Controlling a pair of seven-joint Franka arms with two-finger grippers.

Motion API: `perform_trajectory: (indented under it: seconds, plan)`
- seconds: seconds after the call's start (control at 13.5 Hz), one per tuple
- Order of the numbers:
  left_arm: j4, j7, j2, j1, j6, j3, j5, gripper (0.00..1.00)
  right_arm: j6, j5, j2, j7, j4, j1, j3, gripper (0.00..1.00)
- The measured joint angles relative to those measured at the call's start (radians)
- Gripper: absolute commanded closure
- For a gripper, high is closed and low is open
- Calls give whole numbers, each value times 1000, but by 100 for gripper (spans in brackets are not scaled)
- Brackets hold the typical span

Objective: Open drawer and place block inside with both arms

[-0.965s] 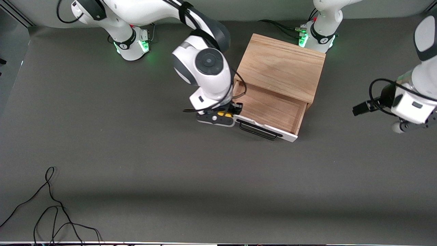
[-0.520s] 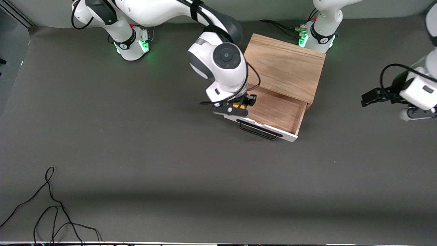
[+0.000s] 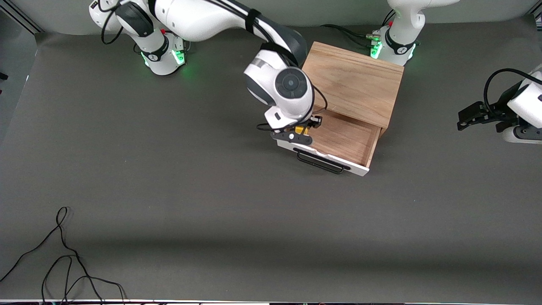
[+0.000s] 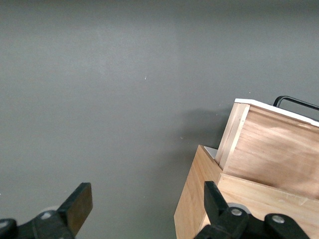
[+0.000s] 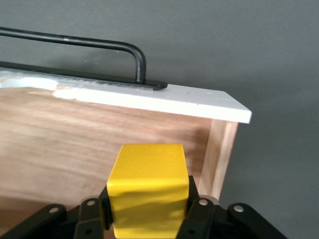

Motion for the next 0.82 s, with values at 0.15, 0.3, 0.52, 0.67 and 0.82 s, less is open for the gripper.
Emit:
perform_trajectory:
  seconds: [0.15, 0.3, 0.52, 0.67, 0.82]
  plan:
    - [9, 13, 0, 0, -25, 0, 3, 0, 5, 0, 18, 0, 1, 0, 0, 100]
    - [13, 46, 0, 0, -26, 1, 14, 0, 5, 0, 25, 0, 3, 0, 0, 100]
    - [14, 53, 1, -19, -23, 2, 17, 0, 5, 0, 29, 4, 3, 0, 0, 55]
    - [14, 7, 6, -75, -14, 20, 19, 0, 11, 0, 34, 4, 3, 1, 0, 43]
    - [14, -44, 12, -128, 5, 47, 22, 0, 27, 0, 37, 4, 3, 1, 0, 43]
